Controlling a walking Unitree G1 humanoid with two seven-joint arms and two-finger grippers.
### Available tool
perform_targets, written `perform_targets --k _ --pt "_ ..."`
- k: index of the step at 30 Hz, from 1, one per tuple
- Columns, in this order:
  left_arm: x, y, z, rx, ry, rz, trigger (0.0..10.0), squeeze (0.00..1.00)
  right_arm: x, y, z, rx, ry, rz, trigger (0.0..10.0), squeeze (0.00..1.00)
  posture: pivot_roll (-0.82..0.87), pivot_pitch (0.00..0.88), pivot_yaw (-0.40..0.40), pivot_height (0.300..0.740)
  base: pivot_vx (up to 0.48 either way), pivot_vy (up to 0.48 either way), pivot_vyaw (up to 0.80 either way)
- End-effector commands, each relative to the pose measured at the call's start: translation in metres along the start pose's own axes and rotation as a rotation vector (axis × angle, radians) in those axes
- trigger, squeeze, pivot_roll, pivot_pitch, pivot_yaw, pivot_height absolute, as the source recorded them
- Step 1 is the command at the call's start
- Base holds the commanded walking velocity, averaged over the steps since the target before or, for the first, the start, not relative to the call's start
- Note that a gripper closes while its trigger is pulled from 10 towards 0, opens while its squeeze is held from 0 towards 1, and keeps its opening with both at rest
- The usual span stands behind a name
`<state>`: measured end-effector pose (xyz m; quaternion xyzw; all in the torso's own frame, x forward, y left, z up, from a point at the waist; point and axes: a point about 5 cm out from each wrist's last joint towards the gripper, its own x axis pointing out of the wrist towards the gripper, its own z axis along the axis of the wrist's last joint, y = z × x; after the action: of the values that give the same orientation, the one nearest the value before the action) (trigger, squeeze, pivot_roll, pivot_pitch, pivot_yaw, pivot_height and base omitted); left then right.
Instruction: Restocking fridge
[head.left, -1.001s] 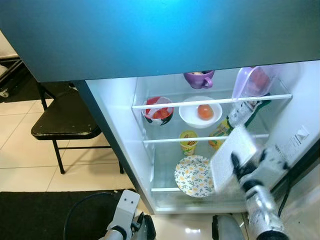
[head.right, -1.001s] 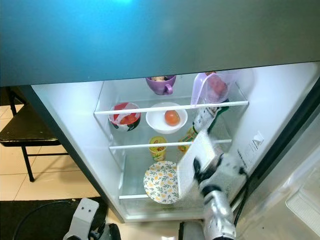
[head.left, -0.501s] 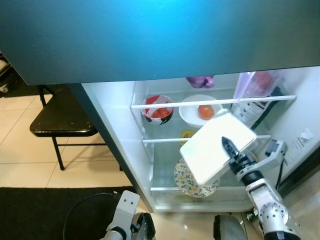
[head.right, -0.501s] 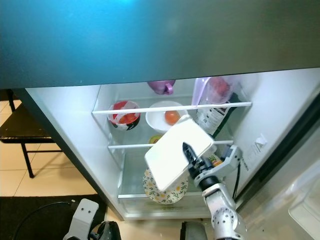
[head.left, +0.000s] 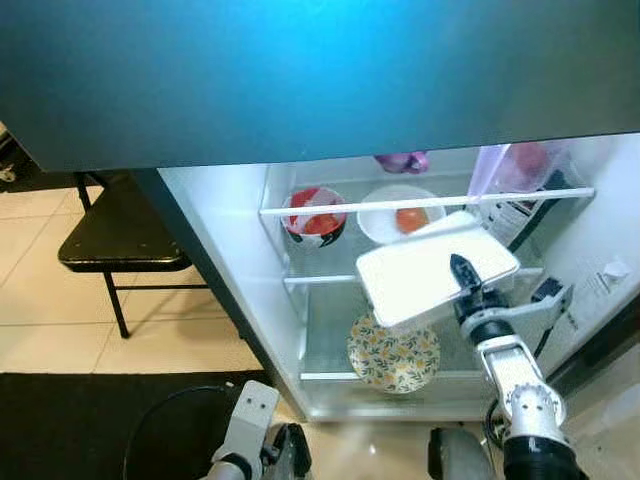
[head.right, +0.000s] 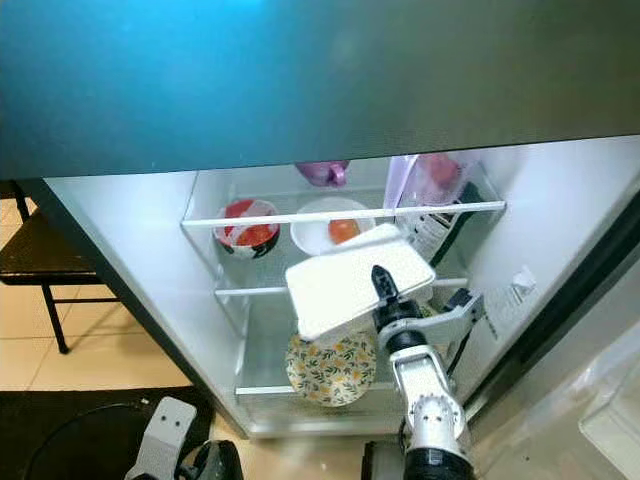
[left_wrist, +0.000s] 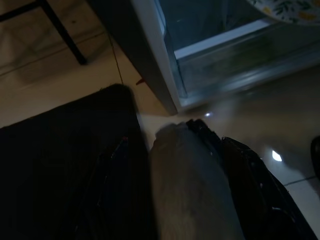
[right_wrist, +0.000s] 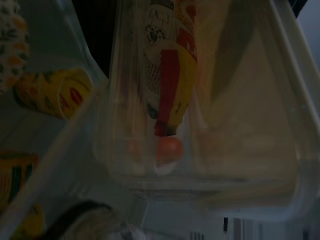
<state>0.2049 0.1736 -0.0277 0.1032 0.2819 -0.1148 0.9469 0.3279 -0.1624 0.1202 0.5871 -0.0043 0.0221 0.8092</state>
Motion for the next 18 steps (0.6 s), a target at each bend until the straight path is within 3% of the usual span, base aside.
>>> perform_targets --k 1,3,7,11,12,13,16,18 --pt "-0.005 0.008 -0.006 0.018 0.029 0.013 10.0 0.0 0.002 0.0 0.001 -0.013 -0.043 -0.064 10.0 0.0 -0.05 0.185 0.079 0.606 0.0 0.0 0.0" --pt "-0.005 0.008 0.0 0.011 0.004 0.017 10.0 0.0 0.004 -0.004 0.003 -0.038 -0.075 -0.146 10.0 0.0 -0.05 0.189 0.08 0.606 0.0 0.0 0.0" --pt "-0.006 0.004 0.018 0.009 -0.065 -0.007 10.0 0.0 0.005 -0.005 0.003 -0.055 -0.09 -0.168 10.0 0.0 -0.04 0.191 0.079 0.606 0.0 0.0 0.0" --pt "-0.009 -0.012 0.052 0.045 -0.195 -0.137 10.0 0.0 0.006 -0.009 0.001 -0.049 -0.078 -0.198 10.0 0.0 -0.03 0.192 0.079 0.606 0.0 0.0 0.0" --pt "-0.009 -0.012 0.052 0.045 -0.195 -0.137 10.0 0.0 0.006 -0.009 0.001 -0.049 -0.078 -0.198 10.0 0.0 -0.03 0.192 0.079 0.606 0.0 0.0 0.0" --pt "-0.013 -0.023 0.063 0.088 -0.238 -0.232 10.0 0.0 0.005 -0.011 -0.003 -0.042 -0.067 -0.209 10.0 0.0 -0.04 0.191 0.083 0.606 0.0 0.0 0.0" --pt "-0.018 -0.036 0.071 0.156 -0.277 -0.328 10.0 0.0 0.006 -0.012 -0.011 -0.002 -0.046 -0.208 10.0 0.0 -0.04 0.191 0.088 0.606 0.0 0.0 0.0" --pt "-0.021 -0.04 0.076 0.151 -0.29 -0.363 10.0 0.0 0.007 -0.011 -0.016 0.005 -0.033 -0.202 10.0 0.0 -0.03 0.191 0.091 0.606 0.0 0.0 0.0"
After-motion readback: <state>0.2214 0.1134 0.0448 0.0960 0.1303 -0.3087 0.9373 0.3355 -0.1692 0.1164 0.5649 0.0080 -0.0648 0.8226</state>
